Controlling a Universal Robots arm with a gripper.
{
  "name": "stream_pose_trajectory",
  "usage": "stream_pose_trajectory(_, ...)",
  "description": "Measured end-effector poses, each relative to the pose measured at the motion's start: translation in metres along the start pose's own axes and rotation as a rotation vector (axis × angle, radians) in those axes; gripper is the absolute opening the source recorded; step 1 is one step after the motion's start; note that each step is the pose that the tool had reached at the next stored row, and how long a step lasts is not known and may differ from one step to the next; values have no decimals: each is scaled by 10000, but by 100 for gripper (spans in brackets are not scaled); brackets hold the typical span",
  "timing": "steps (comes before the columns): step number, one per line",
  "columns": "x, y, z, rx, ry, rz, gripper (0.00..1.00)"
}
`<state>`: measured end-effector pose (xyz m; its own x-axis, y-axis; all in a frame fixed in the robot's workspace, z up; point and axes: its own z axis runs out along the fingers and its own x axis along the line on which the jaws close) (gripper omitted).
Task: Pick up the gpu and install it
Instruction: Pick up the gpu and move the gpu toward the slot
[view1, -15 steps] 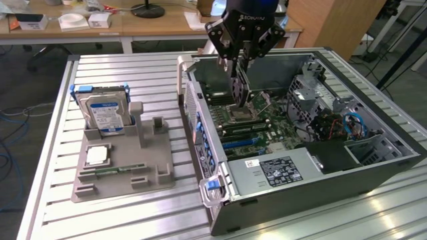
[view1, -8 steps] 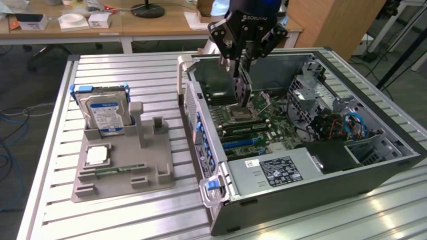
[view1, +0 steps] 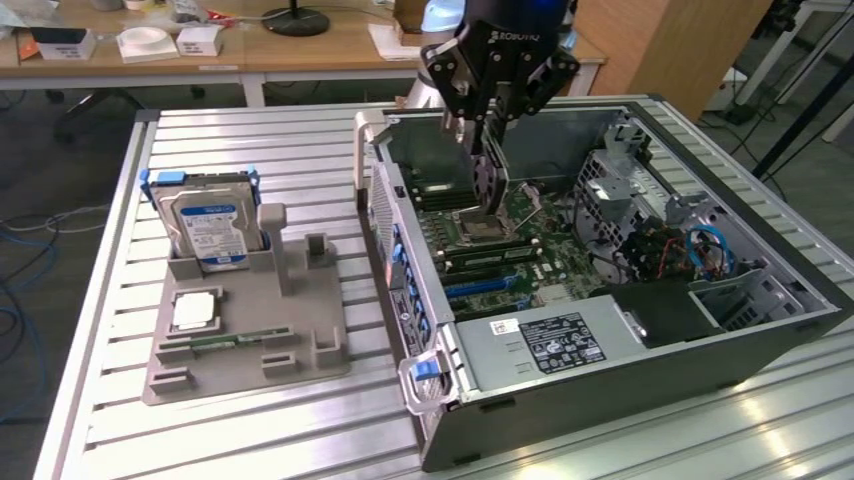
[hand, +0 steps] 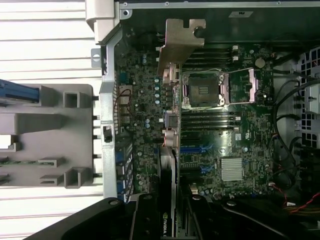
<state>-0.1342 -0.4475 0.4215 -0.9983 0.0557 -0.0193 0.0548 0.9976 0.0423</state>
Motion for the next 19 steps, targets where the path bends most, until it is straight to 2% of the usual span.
stream_pose_trajectory(19, -125, 7, 8, 0, 1, -14, 26)
